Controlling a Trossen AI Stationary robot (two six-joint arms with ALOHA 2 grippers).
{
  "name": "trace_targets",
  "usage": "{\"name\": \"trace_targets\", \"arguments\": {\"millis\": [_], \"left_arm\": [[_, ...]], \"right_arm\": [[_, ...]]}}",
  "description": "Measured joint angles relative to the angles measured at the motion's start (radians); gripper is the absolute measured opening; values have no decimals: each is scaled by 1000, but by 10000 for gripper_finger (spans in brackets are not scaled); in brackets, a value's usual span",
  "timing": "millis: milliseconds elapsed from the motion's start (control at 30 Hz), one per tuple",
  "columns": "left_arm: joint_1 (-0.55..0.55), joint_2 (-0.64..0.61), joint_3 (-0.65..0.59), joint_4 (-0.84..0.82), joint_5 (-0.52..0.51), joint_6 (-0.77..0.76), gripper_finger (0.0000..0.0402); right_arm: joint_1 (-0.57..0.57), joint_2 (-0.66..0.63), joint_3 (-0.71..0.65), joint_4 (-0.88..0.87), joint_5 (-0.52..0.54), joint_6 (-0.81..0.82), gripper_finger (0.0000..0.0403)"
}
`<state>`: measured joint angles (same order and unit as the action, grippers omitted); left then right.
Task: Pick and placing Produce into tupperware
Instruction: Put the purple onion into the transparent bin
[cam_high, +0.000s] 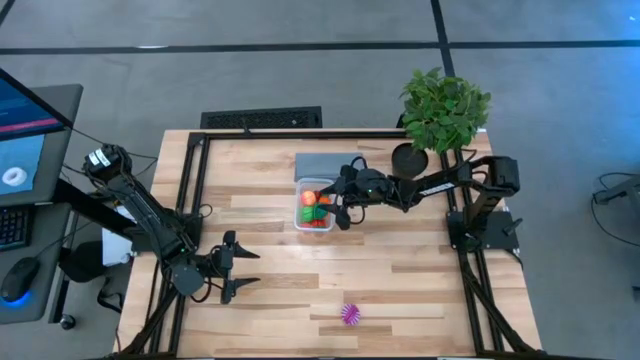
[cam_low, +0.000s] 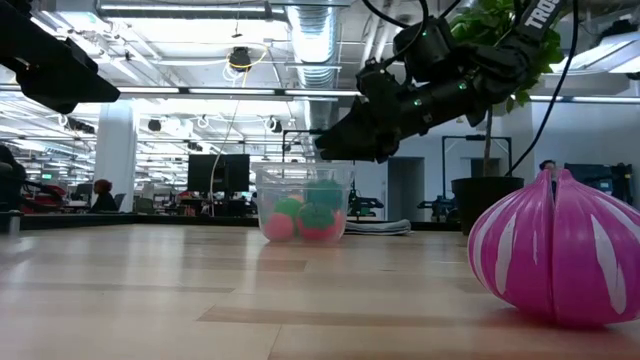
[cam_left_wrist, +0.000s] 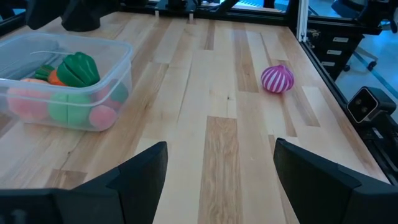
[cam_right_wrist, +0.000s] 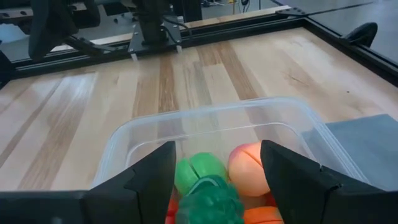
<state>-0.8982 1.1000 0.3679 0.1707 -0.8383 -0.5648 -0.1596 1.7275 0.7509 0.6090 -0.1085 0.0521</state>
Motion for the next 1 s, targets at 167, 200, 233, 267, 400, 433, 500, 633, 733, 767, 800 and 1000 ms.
{"name": "trace_targets", "arguments": {"millis": [167,200,233,267,400,433,500,633,733,767,800,1000], "left_arm": [[0,0,0,0,0,0,281],[0,0,0,0,0,0,281],[0,0,0,0,0,0,281],[0,0,0,0,0,0,281],[0,0,0,-4,0,0,281],[0,0,0,-6,0,0,281],[0,0,0,-8,0,-2,281],[0,0,-27,16,-24,-28,281],[1,0,-82,72,-85,-107,281],[3,0,-103,90,-96,-129,281],[4,0,-125,108,-100,-145,281],[4,0,-222,298,-106,-151,281]], "right_arm": [[0,0,0,9,0,0,261],[0,0,0,13,-4,0,261],[0,0,0,18,-18,0,261],[1,0,0,25,-38,0,261],[19,-5,0,44,-137,0,261],[25,-14,0,33,-154,0,261],[42,-32,0,28,-165,-7,261],[79,-102,-1,-61,-164,-50,261],[116,-176,0,-156,-164,-61,261],[131,-199,0,-190,-164,-61,261],[147,-224,0,-237,-164,-61,261],[284,-316,-1,-465,-67,-46,261]]}}
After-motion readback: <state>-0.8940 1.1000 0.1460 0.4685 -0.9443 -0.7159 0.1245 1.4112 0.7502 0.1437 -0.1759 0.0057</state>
